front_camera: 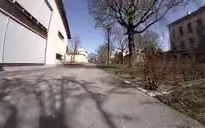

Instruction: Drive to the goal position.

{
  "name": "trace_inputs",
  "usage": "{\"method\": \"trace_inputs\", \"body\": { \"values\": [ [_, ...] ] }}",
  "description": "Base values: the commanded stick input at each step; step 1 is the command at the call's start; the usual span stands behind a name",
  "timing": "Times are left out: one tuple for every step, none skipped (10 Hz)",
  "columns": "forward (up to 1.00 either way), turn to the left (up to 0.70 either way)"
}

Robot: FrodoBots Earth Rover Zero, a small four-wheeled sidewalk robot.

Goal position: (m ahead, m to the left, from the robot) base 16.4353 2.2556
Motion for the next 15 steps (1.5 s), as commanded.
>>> {"method": "trace_inputs", "body": {
  "values": [
    [0.85, 0.00],
    [0.85, 0.04],
    [0.85, 0.34],
    [0.85, 0.34],
    [0.85, 0.34],
    [0.85, 0.34],
    [0.85, 0.05],
    [0.85, 0.00],
    [0.85, 0.00],
    [0.85, 0.00],
    [0.85, 0.00],
    [0.85, 0.00],
    [0.85, 0.00],
    [0.85, 0.00],
    [0.85, 0.00]
  ]
}}
